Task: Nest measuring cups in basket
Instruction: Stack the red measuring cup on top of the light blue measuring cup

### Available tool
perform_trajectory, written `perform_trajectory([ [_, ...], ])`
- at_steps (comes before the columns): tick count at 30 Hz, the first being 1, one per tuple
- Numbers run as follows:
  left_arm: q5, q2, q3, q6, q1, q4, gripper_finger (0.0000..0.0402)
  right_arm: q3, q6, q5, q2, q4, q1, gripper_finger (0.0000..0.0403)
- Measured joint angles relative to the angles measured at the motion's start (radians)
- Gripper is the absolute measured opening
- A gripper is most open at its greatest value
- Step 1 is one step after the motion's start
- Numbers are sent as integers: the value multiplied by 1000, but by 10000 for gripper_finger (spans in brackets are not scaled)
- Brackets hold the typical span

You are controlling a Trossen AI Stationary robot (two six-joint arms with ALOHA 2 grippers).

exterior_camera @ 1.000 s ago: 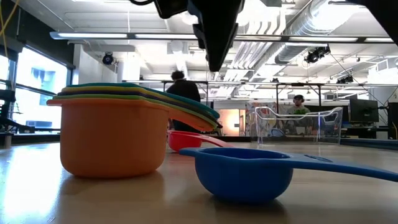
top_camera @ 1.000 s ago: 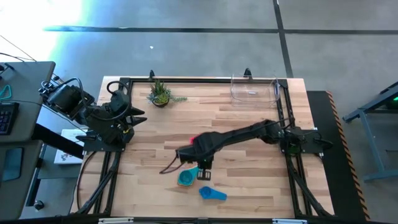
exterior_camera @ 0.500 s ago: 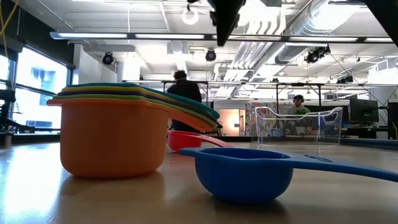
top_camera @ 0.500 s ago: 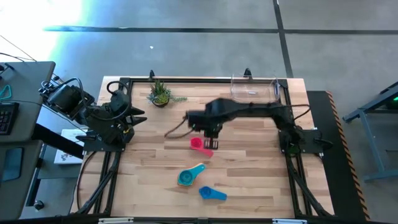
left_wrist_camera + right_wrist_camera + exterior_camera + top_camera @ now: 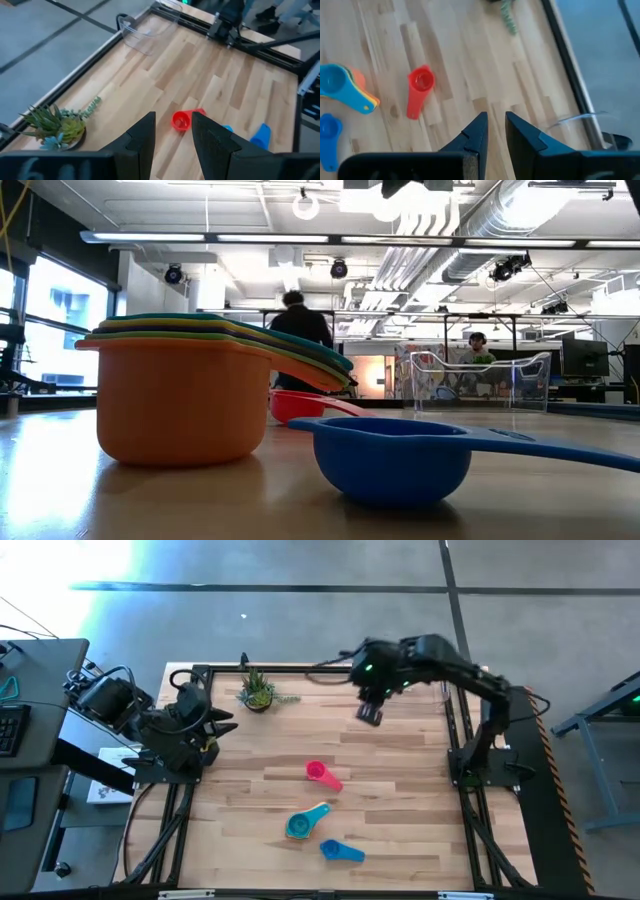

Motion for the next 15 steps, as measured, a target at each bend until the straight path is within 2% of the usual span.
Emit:
perform_trajectory([
  [5,-50,2,0,-9,0,1,115,0,-1,-4,-55,0,-45,57],
  [12,-52,3,0,-53,0,1,115,-3,-35,-30,-65,2,-96,57],
  [15,-53,3,0,-54,0,5,115,-69,-42,-58,-78,3,-114,57],
])
